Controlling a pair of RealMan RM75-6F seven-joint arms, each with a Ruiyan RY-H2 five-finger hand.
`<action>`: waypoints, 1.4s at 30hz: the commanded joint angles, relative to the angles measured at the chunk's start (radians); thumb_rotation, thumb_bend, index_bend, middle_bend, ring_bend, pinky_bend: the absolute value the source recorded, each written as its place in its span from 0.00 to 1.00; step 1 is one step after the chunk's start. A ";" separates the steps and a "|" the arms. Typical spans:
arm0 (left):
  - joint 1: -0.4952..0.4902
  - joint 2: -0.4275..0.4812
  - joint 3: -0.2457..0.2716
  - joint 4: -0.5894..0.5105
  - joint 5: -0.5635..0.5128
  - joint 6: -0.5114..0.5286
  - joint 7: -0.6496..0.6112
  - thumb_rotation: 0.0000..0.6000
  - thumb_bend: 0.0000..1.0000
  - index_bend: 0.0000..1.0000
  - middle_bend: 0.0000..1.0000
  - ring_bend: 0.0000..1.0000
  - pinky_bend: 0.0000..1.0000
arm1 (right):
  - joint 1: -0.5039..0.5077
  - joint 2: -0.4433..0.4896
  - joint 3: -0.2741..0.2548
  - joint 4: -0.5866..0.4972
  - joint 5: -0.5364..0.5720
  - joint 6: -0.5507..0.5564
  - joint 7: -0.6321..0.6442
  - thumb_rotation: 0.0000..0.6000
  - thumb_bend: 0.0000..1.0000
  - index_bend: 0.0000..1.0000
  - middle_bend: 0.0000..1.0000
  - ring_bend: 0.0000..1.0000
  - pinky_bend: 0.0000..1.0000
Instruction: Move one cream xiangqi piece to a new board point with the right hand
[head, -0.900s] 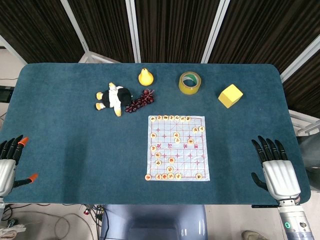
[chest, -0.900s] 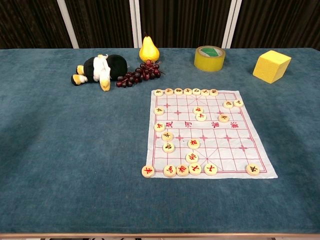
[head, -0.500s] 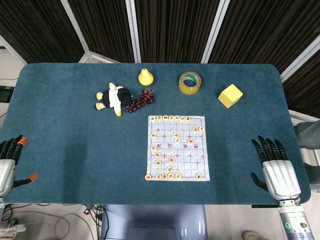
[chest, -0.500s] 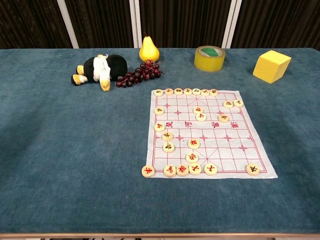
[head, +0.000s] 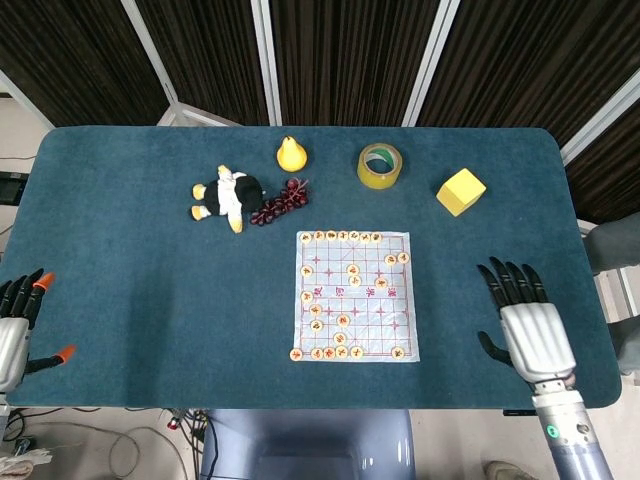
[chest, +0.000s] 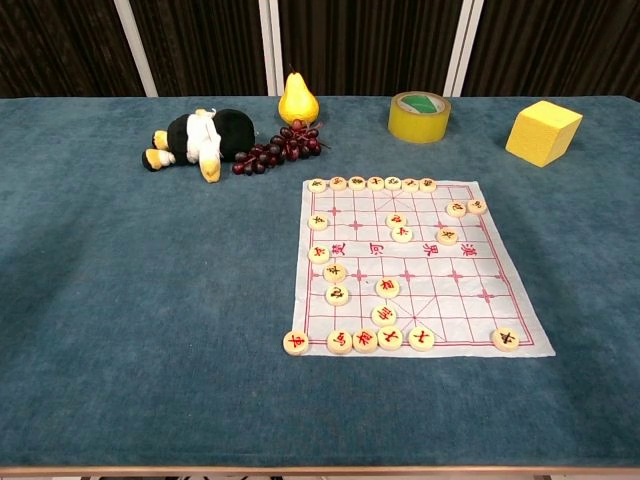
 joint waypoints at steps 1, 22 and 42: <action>0.001 -0.005 -0.002 0.006 -0.004 0.002 -0.002 1.00 0.00 0.00 0.00 0.00 0.03 | 0.087 -0.049 0.066 -0.046 0.091 -0.055 -0.098 1.00 0.35 0.00 0.31 0.36 0.36; -0.007 -0.039 -0.011 0.037 -0.036 -0.017 0.032 1.00 0.00 0.00 0.00 0.00 0.03 | 0.591 -0.512 0.223 0.211 0.743 -0.185 -0.385 1.00 0.35 0.22 1.00 1.00 0.84; -0.016 -0.040 -0.009 0.046 -0.043 -0.040 0.028 1.00 0.00 0.00 0.00 0.00 0.03 | 0.717 -0.744 0.168 0.524 0.843 -0.228 -0.342 1.00 0.35 0.33 1.00 1.00 0.84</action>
